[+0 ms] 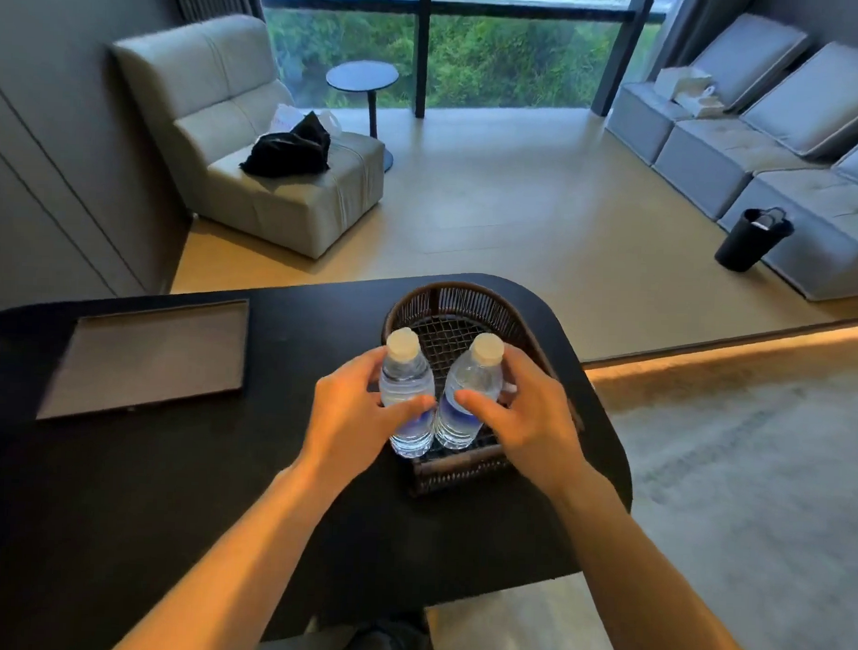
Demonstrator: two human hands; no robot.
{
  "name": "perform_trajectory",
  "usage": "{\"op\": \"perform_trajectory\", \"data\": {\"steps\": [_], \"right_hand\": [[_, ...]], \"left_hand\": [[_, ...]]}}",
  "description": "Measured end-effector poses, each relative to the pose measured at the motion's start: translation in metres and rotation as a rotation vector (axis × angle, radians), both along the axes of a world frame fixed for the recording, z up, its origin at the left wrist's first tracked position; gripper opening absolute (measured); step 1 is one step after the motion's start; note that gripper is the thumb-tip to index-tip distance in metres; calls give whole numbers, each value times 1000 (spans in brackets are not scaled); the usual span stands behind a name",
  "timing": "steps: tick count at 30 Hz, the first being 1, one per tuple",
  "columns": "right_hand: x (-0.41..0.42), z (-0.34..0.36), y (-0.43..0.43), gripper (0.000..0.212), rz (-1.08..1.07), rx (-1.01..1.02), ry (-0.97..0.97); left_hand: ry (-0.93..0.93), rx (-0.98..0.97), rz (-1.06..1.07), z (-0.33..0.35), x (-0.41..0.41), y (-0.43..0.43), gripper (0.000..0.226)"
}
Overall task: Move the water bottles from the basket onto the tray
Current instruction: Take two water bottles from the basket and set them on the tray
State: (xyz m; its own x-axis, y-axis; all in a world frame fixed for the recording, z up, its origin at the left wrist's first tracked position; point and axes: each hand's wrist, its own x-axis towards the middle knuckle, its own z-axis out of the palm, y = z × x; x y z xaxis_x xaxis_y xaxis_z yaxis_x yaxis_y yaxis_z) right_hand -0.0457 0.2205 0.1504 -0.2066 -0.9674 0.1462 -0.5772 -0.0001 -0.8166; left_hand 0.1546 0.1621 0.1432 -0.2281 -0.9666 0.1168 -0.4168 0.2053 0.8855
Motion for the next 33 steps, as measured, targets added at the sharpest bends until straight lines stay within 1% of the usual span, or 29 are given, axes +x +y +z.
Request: {"op": "perform_trajectory", "data": {"steps": [2,7,14,18,21,23,27,30,33], "right_hand": [[23,9,3,54,17,13,-34],[78,21,-6,55,71,-6,-51],[153,15,-46,55,140,-2,-39],[200,-3,-82,56,179,45,-14],[242,-16,-111,56,172,103,-22],[272,-23,-135,57,159,133,-33],[328,-38,-185,54,150,191,-95],[366,-52,-224,53,154,199,-114],[398,-66,-263,52,159,203,-101]], "left_hand": [[14,9,45,10,25,8,63],[-34,-57,165,19,94,17,62],[-86,-37,308,16,185,-3,59],[-69,27,351,7,239,-33,57],[-106,-19,359,-2,282,-60,50],[-139,-27,383,-10,310,-82,51],[-150,20,392,-30,363,-132,53],[-160,37,403,-48,397,-172,56],[-152,54,429,-64,423,-210,54]]}}
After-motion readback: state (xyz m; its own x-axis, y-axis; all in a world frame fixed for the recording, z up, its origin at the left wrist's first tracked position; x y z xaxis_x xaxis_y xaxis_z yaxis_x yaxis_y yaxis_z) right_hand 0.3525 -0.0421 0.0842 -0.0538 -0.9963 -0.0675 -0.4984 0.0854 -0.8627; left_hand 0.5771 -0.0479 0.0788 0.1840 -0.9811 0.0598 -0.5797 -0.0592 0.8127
